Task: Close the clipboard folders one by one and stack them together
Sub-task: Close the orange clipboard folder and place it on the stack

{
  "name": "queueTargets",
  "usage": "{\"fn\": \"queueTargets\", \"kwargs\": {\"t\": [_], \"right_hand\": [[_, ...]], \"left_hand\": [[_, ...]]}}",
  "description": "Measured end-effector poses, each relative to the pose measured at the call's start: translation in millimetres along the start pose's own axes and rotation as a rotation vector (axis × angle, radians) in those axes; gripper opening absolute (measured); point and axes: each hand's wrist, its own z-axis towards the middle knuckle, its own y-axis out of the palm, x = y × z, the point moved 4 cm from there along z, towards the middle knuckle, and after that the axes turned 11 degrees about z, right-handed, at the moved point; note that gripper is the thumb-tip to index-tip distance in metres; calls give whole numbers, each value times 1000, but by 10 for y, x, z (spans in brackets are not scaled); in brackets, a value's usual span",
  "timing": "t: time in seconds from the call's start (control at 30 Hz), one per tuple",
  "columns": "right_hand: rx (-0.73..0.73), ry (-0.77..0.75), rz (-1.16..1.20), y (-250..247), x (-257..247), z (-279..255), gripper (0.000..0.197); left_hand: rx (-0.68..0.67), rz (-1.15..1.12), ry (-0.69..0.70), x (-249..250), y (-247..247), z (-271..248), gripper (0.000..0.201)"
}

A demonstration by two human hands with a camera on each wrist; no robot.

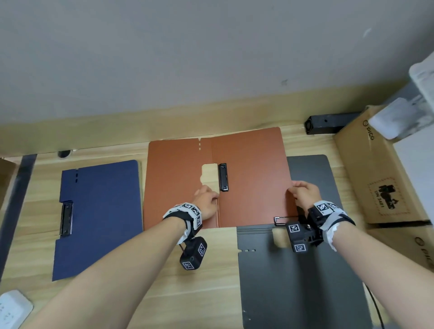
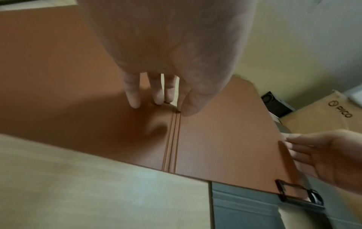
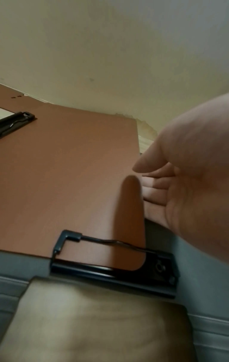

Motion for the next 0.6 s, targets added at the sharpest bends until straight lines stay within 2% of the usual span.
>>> {"fn": "queueTargets", "kwargs": {"t": [0.07,0.13,0.23,0.3,0.37,0.43,0.5,0.6], "right_hand": [[-22,-19,-15,-46,-1,-44,29],[-37,-91,-91,-98,-19,-124,26],[-81,-137,-221,-201,55,-233,22],[-165,-125,-342,-250,163,-315,23],[-238,-178,-488,-280,287,-377,29],[-279,-274,-626,-286,383,-425,34],[-318,-325,-730,-282,444,-456,36],[-339,-404,-821,-249,433,-489,36]], "left_hand": [[-15,50,15,45,23,-51,45],[4,161,23,98,41,-82,45],[138,246,39,262,60,-128,41],[183,263,144,465,129,-132,42],[131,306,287,711,259,-108,46],[0,372,350,910,441,-78,57],[-112,483,325,1032,612,-51,74],[-156,589,268,1156,712,-28,85]]}}
